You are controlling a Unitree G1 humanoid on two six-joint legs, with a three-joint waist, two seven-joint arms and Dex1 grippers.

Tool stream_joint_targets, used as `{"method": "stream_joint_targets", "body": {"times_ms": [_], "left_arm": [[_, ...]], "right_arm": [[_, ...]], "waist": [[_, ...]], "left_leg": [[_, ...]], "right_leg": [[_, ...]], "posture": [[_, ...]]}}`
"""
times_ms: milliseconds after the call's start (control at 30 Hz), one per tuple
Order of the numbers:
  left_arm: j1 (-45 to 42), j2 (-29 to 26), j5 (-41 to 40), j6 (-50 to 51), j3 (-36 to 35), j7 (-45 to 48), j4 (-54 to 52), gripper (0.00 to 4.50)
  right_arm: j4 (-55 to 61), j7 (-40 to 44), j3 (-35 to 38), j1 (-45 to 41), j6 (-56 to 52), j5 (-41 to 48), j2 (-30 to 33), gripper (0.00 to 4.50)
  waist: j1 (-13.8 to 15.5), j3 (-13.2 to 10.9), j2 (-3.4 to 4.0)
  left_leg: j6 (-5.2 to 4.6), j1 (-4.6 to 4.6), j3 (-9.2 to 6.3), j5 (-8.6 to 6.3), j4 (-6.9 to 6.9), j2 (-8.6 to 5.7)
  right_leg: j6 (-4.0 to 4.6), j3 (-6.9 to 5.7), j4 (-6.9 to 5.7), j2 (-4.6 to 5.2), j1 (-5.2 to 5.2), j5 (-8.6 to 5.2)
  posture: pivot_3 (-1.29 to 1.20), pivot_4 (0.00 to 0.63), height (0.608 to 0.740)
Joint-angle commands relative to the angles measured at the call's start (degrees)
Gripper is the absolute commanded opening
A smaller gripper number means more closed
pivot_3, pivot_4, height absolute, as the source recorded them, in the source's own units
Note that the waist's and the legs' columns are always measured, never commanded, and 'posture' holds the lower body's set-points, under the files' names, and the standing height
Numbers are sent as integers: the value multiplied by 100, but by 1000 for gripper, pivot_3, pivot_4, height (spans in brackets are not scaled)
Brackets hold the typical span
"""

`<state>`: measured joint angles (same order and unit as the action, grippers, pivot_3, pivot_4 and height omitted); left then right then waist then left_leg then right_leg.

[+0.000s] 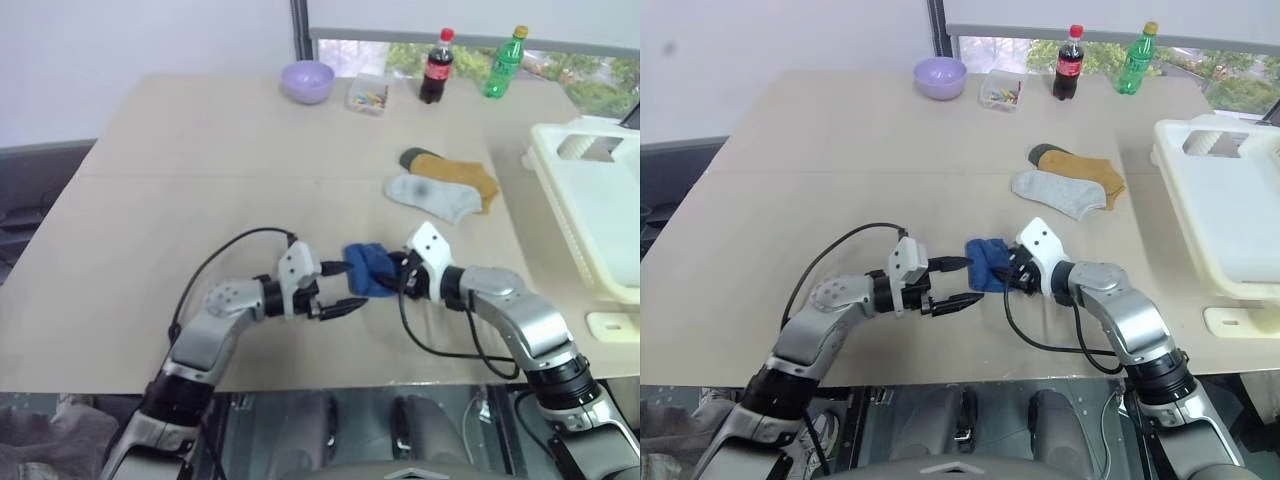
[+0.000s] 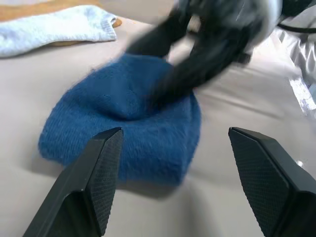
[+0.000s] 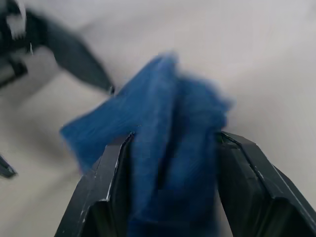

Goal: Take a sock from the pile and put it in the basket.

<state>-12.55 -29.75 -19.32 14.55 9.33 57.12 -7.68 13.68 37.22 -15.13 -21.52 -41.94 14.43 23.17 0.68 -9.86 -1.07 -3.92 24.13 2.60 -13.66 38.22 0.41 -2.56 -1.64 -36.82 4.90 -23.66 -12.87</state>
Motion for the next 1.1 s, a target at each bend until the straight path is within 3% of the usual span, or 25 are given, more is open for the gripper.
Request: {"method": "stream_joint_targets", "body": {"times_ms": [33,100,133,167,200,267,533,700,900,967,1100], "left_arm": [[275,-178,-121,44,-328,-156,-620,3647],[438,-251,-159,96,-418,-213,-814,3647],[537,-291,-190,125,-479,-241,-924,3647],[617,-323,-214,151,-532,-273,-1014,3647],[685,-358,-239,172,-583,-290,-1093,3647],[750,-390,-259,197,-642,-319,-1166,3647],[752,-415,-255,188,-721,-365,-1163,3647],[688,-400,-276,135,-795,-359,-1126,3647],[660,-371,-353,155,-821,-381,-1174,3647],[652,-349,-390,143,-823,-386,-1198,3647],[560,-257,-575,212,-872,-442,-1276,3647]], "right_arm": [[-164,143,-198,-43,-122,-135,196,2514],[-275,207,-317,-70,-47,-242,288,2514],[-319,201,-389,-85,-5,-328,324,3050],[-352,147,-418,-100,11,-392,322,3274],[-373,98,-429,-116,9,-429,305,3943],[-432,-8,-426,-146,-81,-479,251,4464],[-566,439,-811,-130,-447,-319,262,4464],[-761,554,-685,-190,-467,-150,80,3078],[-905,609,-538,-169,-436,-48,-12,205],[-894,510,-305,-143,-453,59,-101,29],[-800,17,1380,-226,-693,1039,-672,29]], "waist": [[-2,1,0],[10,1,1],[4,2,1],[3,4,4],[3,4,4],[2,5,4],[-2,23,8],[-26,39,8],[-86,64,10],[-98,68,7],[-100,61,14]], "left_leg": [[0,0,-1,0,0,0],[0,0,-7,-1,-1,0],[0,-1,-13,-1,-1,0],[0,-2,-15,-1,-1,0],[0,-3,-14,-1,-1,0],[0,-4,-14,-1,-1,0],[0,-14,-8,-1,-2,0],[0,-16,-8,-1,-5,0],[0,-24,-7,-1,-6,1],[0,-26,-7,-1,-6,1],[0,-25,-8,-1,-6,2]], "right_leg": [[0,-1,1,0,0,0],[0,-2,1,2,2,0],[0,-4,2,2,1,0],[0,-5,2,1,1,0],[0,-4,2,2,2,0],[0,-3,2,2,2,0],[0,-9,2,0,8,-1],[0,-9,2,-3,8,-1],[-1,-7,1,-4,13,-1],[0,-7,1,-4,14,-1],[0,-4,0,-3,14,-1]], "posture": [[0,150,740],[0,150,740],[0,150,740],[0,150,740],[0,150,740],[0,150,740],[0,150,740],[0,150,740],[0,150,740],[0,150,740],[0,150,740]]}}
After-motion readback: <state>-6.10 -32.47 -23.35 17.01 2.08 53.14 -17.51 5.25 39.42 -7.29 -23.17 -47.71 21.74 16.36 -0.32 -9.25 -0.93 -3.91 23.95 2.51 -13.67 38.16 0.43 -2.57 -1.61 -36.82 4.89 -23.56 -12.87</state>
